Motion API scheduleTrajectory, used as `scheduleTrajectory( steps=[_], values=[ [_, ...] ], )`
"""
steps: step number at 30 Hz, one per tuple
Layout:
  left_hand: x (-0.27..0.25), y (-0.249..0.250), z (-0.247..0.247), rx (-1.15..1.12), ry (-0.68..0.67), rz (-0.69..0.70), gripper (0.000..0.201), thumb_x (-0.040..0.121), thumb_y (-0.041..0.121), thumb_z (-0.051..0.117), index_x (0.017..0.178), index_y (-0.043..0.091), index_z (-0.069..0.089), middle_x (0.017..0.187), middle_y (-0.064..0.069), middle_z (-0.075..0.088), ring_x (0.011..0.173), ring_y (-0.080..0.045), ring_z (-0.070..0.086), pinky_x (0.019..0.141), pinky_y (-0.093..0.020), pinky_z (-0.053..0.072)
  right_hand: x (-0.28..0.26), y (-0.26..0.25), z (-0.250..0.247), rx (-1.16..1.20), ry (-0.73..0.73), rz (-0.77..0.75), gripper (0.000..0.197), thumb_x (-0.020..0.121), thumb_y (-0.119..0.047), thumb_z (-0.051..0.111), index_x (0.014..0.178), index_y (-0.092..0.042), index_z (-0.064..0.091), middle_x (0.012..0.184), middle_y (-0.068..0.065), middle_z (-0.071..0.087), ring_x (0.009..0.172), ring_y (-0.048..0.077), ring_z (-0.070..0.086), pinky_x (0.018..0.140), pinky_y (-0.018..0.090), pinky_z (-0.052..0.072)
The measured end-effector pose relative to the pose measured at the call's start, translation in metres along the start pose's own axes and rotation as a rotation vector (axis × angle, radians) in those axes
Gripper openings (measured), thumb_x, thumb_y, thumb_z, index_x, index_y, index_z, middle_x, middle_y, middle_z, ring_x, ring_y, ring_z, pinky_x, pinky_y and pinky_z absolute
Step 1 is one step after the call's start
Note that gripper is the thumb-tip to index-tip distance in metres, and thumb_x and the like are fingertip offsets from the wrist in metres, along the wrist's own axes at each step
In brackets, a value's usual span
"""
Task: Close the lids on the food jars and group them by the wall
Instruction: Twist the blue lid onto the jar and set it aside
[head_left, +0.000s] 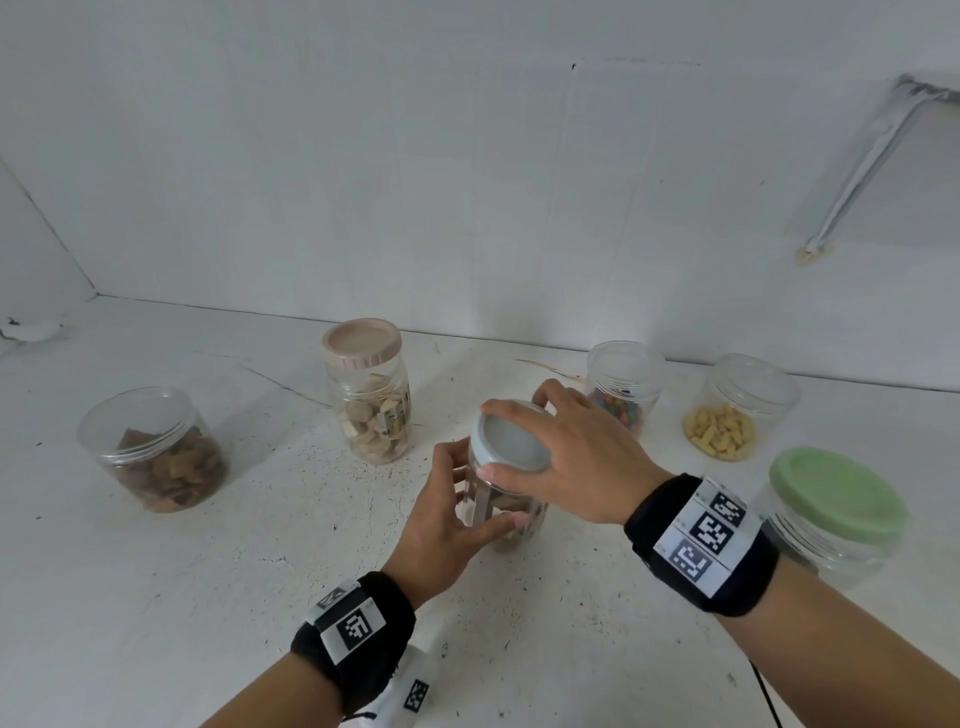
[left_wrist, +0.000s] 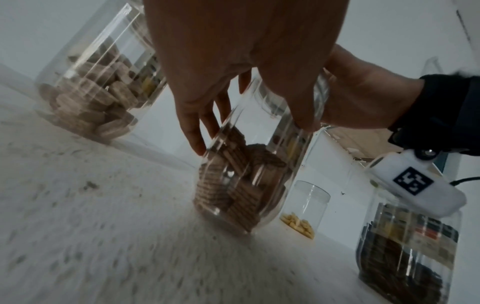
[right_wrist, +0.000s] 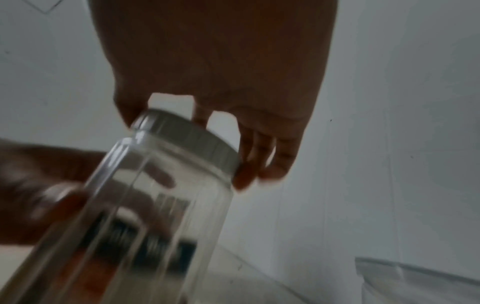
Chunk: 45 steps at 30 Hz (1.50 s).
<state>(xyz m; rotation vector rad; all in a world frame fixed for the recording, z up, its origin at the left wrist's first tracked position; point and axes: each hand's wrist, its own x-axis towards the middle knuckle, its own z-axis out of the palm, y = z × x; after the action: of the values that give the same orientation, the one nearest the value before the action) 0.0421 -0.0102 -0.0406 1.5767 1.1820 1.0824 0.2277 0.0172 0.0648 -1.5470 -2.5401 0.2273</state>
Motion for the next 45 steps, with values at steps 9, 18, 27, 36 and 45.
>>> scheduleTrajectory(
  steps=[9, 18, 27, 36, 45],
  values=[
    [0.01, 0.012, -0.003, 0.099, -0.082, 0.004, 0.073, 0.071, 0.044, 0.091, 0.122, 0.031, 0.04, 0.131, 0.016, 0.061, 0.122, -0.009, 0.061, 0.103, -0.041, 0.055, 0.015, 0.005, -0.024, 0.257, -0.167, -0.111, 0.055, 0.084, -0.037, 0.079, 0.134, -0.044, 0.058, 0.133, -0.013, 0.053, 0.124, 0.01, 0.047, 0.095, 0.025, 0.035],
    [0.002, 0.009, -0.002, 0.065, -0.038, 0.029, 0.074, 0.075, 0.035, 0.091, 0.129, 0.031, 0.041, 0.13, 0.02, 0.061, 0.12, -0.003, 0.06, 0.104, -0.031, 0.053, 0.011, 0.022, -0.019, 0.44, -0.131, -0.171, 0.063, 0.074, -0.028, 0.091, 0.131, -0.039, 0.067, 0.138, -0.024, 0.055, 0.128, -0.01, 0.046, 0.098, 0.003, 0.032],
    [0.008, 0.007, -0.003, 0.055, -0.018, 0.04, 0.072, 0.073, 0.027, 0.093, 0.123, 0.032, 0.041, 0.12, 0.018, 0.068, 0.114, -0.001, 0.065, 0.093, -0.017, 0.055, 0.014, 0.004, -0.005, 0.004, -0.042, 0.004, 0.072, 0.084, -0.083, 0.047, 0.143, -0.043, 0.043, 0.123, -0.005, 0.055, 0.114, 0.019, 0.051, 0.096, 0.041, 0.049],
    [0.01, 0.011, -0.004, 0.084, -0.062, 0.045, 0.073, 0.073, 0.034, 0.093, 0.125, 0.03, 0.042, 0.127, 0.019, 0.063, 0.118, 0.001, 0.06, 0.095, -0.015, 0.053, 0.013, 0.015, -0.027, 0.275, -0.127, -0.071, 0.059, 0.084, -0.048, 0.077, 0.139, -0.046, 0.057, 0.131, -0.018, 0.054, 0.119, 0.003, 0.05, 0.1, 0.024, 0.04],
    [0.007, 0.009, -0.003, 0.097, -0.063, 0.069, 0.07, 0.072, 0.036, 0.093, 0.118, 0.037, 0.041, 0.126, 0.015, 0.066, 0.119, -0.006, 0.063, 0.099, -0.026, 0.055, 0.012, 0.0, -0.024, -0.064, -0.123, 0.052, 0.079, 0.081, -0.089, 0.04, 0.134, -0.032, 0.052, 0.102, -0.003, 0.065, 0.092, 0.018, 0.059, 0.083, 0.035, 0.048]
  ],
)
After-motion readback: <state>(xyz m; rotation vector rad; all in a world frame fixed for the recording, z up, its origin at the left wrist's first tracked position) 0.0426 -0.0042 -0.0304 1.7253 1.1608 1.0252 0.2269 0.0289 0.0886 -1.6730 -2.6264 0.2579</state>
